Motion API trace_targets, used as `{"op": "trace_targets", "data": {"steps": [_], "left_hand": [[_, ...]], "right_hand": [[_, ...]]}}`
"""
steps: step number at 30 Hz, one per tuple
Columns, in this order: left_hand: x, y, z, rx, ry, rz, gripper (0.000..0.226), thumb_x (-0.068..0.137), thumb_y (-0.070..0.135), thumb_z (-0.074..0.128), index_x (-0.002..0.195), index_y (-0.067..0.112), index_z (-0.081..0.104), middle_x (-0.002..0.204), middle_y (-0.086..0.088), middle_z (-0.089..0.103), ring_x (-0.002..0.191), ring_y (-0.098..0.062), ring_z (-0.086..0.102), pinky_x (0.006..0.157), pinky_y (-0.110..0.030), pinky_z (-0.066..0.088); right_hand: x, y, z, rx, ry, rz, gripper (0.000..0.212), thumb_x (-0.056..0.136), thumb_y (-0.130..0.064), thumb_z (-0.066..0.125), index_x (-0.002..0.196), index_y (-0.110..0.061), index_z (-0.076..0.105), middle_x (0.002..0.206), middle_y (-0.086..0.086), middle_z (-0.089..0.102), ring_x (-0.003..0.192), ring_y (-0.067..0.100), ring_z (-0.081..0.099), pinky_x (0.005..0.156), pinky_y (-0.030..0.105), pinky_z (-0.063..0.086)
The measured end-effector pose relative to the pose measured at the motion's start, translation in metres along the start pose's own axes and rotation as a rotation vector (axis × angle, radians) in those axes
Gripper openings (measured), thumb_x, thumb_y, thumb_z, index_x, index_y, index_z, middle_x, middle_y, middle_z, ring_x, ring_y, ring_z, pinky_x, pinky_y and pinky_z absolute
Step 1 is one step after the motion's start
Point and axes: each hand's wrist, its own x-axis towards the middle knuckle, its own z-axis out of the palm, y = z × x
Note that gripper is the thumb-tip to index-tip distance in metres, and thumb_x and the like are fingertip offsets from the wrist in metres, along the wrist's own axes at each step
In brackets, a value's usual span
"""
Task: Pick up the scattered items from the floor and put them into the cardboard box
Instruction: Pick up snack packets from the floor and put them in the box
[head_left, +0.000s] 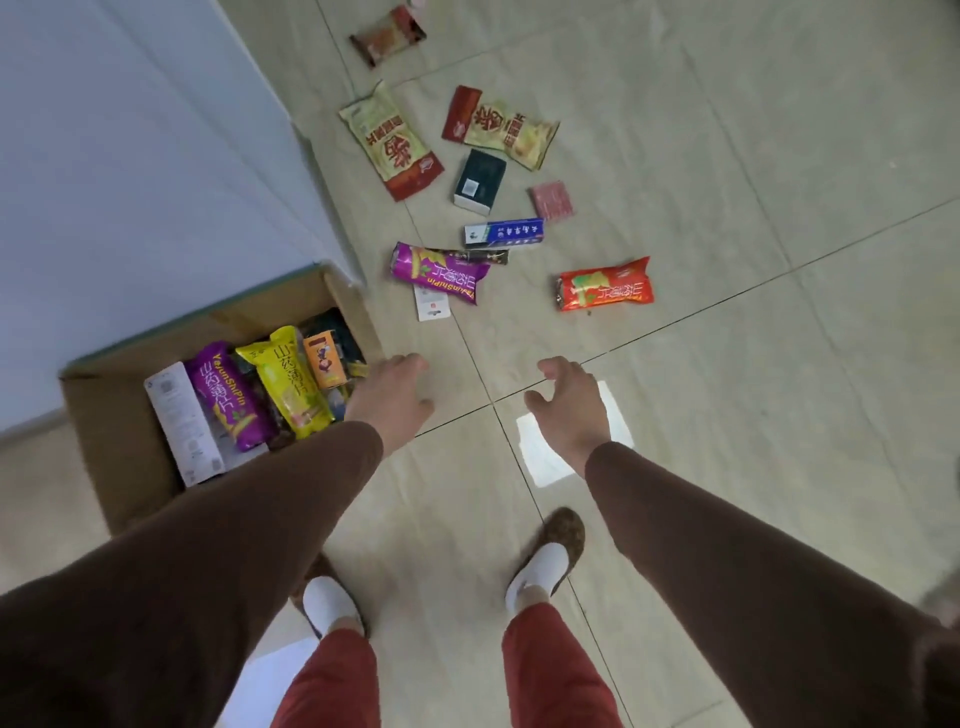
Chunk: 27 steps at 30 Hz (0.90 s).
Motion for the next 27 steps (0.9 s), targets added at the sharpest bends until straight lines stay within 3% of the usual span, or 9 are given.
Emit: {"op": "trace_targets", "data": {"steps": [6,11,19,27], "left_hand": [[0.039,0.099,0.023,-0.127,0.006,-0.042,0.047,0.090,0.029,0.065,0.135,0.019,0.052,0.131,-0.005,0.059,0.124,-0.026,0.052,0.101,-0.045,0.046],[0.085,0.131,0.022,-0.150,0.016,-0.070,0.048,0.090,0.029,0.065,0.136,0.020,0.052,0.134,-0.004,0.058,0.127,-0.026,0.049,0.104,-0.043,0.043],[0.188,0.101,0.017,-0.039,-0.024,-0.088,0.053,0.088,0.029,0.067,0.137,0.018,0.050,0.134,-0.005,0.058,0.125,-0.027,0.051,0.104,-0.045,0.044],[0.292,0.034,0.023,0.244,-0.083,-0.189,0.059,0.087,0.021,0.068,0.141,0.014,0.045,0.141,-0.011,0.051,0.130,-0.033,0.048,0.104,-0.048,0.042]], "right_hand": [[0.055,0.052,-0.083,-0.034,-0.012,0.014,0.047,0.092,-0.024,0.064,0.136,-0.015,0.054,0.130,0.006,0.058,0.125,0.025,0.049,0.097,0.039,0.047],[0.114,0.062,-0.115,-0.089,-0.048,0.018,0.049,0.091,-0.023,0.065,0.137,-0.015,0.053,0.130,0.006,0.058,0.124,0.026,0.050,0.098,0.040,0.047],[0.235,0.071,-0.122,-0.406,-0.218,-0.116,0.060,0.089,-0.032,0.069,0.144,-0.018,0.047,0.138,0.007,0.054,0.128,0.028,0.049,0.101,0.042,0.046],[0.354,0.097,-0.090,-0.601,-0.290,-0.159,0.067,0.085,-0.028,0.073,0.145,-0.021,0.043,0.140,0.009,0.053,0.130,0.032,0.047,0.100,0.044,0.045]]}}
